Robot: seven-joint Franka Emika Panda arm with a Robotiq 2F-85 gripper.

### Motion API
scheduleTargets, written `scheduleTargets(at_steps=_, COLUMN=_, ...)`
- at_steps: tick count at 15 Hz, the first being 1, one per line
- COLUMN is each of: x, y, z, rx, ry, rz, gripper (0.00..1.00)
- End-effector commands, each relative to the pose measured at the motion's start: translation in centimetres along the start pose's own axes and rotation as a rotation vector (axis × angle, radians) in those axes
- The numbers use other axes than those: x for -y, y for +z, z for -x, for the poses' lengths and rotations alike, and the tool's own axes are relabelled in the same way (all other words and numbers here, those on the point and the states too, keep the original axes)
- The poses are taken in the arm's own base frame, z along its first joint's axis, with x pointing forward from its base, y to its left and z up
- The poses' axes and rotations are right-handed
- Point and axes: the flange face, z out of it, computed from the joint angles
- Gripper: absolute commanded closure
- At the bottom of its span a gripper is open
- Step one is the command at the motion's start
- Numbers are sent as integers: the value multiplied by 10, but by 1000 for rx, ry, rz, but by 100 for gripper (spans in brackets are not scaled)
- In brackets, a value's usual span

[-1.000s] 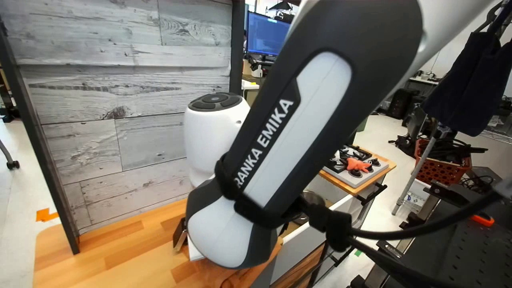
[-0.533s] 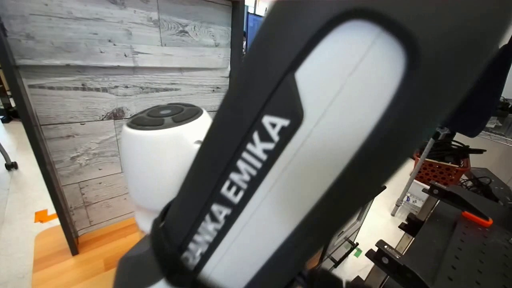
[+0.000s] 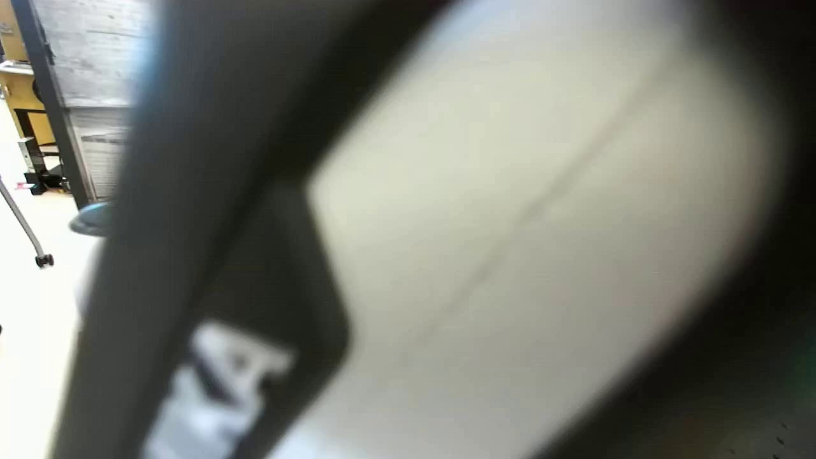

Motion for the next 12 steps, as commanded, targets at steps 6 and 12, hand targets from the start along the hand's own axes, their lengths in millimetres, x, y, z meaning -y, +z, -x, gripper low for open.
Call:
scheduleTargets(at_steps=6, x=-189, y=30, z=-11, rx=78, ry=363, rz=169, gripper=0)
scheduleTargets(at_steps=12, x=-128, y=26, z=-23, rx=9, ry=267, rz=79, gripper=0)
